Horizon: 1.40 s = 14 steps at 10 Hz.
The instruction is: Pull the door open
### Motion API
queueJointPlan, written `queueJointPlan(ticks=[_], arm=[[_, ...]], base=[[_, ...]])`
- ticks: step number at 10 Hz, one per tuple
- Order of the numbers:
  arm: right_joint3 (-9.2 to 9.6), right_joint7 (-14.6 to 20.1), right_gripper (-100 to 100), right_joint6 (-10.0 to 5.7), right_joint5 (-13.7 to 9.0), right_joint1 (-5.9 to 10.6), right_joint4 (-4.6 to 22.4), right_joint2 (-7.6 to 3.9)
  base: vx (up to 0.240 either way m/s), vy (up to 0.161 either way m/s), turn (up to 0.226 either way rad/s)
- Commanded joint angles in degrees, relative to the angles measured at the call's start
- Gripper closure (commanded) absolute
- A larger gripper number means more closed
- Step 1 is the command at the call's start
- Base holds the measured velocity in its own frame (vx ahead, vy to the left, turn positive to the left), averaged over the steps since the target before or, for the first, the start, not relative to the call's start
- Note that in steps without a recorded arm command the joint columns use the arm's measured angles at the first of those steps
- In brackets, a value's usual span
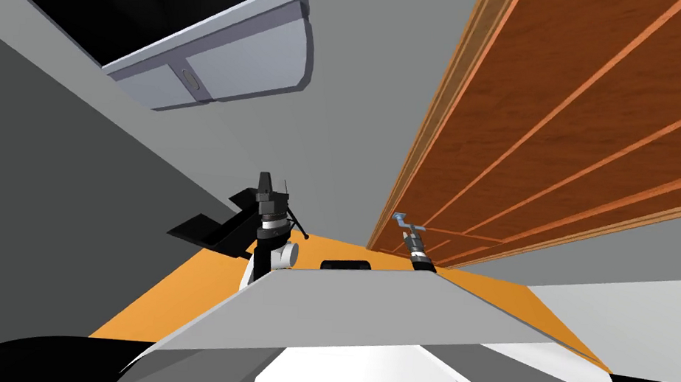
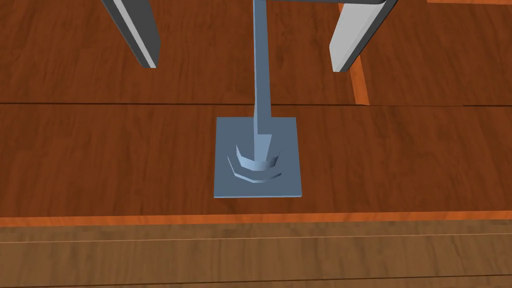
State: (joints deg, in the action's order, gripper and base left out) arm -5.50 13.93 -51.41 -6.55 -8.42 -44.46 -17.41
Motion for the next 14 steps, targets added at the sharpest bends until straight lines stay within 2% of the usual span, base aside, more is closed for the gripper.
queueJointPlan(ticks=[1,2,3,8,9,14], arm=[[-1.71,-1.4,-100,1.04,-0.9,1.48,1.3,0.80],[-1.03,-0.8,-100,0.64,-0.6,0.86,0.7,0.48],[-1.03,-0.8,100,0.64,-0.6,0.86,0.7,0.48],[-1.03,-0.8,100,0.64,-0.6,0.86,0.7,0.48],[-0.28,0.3,100,-0.08,-0.2,-0.07,0.7,-0.30],[1.93,3.2,100,-2.65,1.0,-2.30,0.4,-2.44]], base=[[0.192,-0.100,0.234],[0.087,-0.050,0.046],[-0.010,0.004,-0.036],[-0.018,0.008,-0.005],[-0.129,-0.041,0.139],[-0.208,-0.043,0.120]])
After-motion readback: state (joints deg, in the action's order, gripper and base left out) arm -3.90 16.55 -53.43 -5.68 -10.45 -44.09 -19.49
